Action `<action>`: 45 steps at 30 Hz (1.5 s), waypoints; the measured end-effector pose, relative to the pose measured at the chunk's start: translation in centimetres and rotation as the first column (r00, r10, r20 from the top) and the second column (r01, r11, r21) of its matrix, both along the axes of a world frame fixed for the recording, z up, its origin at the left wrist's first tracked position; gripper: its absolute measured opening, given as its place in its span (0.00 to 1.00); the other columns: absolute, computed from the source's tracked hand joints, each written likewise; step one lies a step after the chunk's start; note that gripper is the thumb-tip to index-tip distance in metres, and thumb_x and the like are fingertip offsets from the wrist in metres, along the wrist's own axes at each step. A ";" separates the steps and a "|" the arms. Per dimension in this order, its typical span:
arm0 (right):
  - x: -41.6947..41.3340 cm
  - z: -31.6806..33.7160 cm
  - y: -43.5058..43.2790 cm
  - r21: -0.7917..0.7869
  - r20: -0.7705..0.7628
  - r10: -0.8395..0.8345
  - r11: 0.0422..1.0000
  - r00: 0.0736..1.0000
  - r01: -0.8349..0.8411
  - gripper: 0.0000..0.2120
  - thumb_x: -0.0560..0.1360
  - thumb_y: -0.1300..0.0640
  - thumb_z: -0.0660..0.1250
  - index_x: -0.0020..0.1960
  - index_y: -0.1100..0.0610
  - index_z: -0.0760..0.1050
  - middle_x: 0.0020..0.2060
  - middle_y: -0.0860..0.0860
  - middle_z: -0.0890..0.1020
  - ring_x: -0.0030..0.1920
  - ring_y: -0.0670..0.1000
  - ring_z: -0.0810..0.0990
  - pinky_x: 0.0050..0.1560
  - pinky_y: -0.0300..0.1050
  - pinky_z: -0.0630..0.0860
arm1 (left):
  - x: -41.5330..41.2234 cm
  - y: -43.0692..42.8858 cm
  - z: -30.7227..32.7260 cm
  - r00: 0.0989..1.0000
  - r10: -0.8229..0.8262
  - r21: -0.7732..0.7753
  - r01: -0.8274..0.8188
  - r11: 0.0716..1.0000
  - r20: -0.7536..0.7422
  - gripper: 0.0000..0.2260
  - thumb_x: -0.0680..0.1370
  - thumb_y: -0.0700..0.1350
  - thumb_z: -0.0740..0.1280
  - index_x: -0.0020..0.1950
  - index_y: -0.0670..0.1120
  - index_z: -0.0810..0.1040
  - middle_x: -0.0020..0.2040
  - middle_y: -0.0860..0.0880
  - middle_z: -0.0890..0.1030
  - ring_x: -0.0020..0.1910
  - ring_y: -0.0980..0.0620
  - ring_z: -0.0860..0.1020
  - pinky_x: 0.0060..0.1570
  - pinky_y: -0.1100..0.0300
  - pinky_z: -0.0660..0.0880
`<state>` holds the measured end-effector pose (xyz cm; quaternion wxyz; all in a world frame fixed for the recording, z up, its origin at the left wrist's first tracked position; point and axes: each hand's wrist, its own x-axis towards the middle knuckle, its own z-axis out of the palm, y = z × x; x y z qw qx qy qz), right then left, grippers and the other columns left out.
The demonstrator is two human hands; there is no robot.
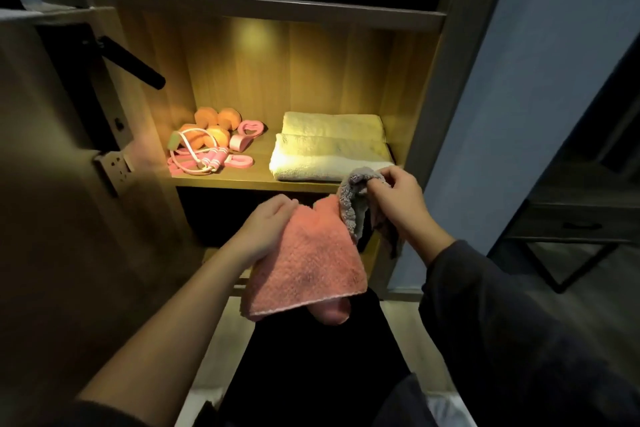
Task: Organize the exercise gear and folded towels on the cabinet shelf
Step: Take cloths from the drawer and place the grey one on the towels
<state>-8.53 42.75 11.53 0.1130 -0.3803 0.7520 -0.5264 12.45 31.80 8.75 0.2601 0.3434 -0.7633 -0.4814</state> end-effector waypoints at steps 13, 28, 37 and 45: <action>-1.1 -6.6 0.9 0.119 0.047 0.056 0.991 0.997 -0.061 0.03 0.71 0.50 0.65 0.41 0.47 0.77 0.38 0.44 0.81 0.41 0.43 0.79 0.37 0.41 0.71 | -1.7 5.4 -10.8 0.779 -0.554 0.403 0.425 0.811 0.293 0.12 0.81 0.48 0.65 0.40 0.46 0.79 0.36 0.58 0.77 0.38 0.59 0.74 0.43 0.64 0.70; -1.1 -7.8 -0.7 0.067 0.136 0.137 0.987 0.981 -0.147 0.04 0.74 0.53 0.66 0.43 0.48 0.79 0.38 0.42 0.82 0.39 0.38 0.79 0.34 0.30 0.71 | -2.7 0.8 -8.5 0.999 0.031 0.014 -0.031 0.999 -0.036 0.15 0.73 0.45 0.75 0.55 0.51 0.73 0.52 0.52 0.76 0.49 0.58 0.76 0.49 0.63 0.73; -3.0 -8.7 -3.8 0.017 0.259 0.168 0.984 0.951 -0.178 0.08 0.77 0.59 0.63 0.46 0.48 0.80 0.42 0.44 0.83 0.43 0.40 0.80 0.41 0.35 0.73 | -6.4 -4.2 -8.8 0.991 0.123 -0.031 -0.121 0.992 0.048 0.07 0.77 0.43 0.69 0.45 0.54 0.74 0.42 0.56 0.79 0.42 0.56 0.78 0.38 0.63 0.73; -5.2 -10.5 -5.2 0.086 0.244 0.195 0.971 0.950 -0.221 0.08 0.75 0.66 0.66 0.44 0.54 0.76 0.38 0.51 0.80 0.31 0.39 0.78 0.29 0.35 0.74 | -5.9 -8.2 -7.3 1.000 0.015 0.052 -0.016 0.999 0.006 0.07 0.78 0.48 0.69 0.47 0.46 0.75 0.44 0.46 0.80 0.45 0.47 0.80 0.45 0.51 0.78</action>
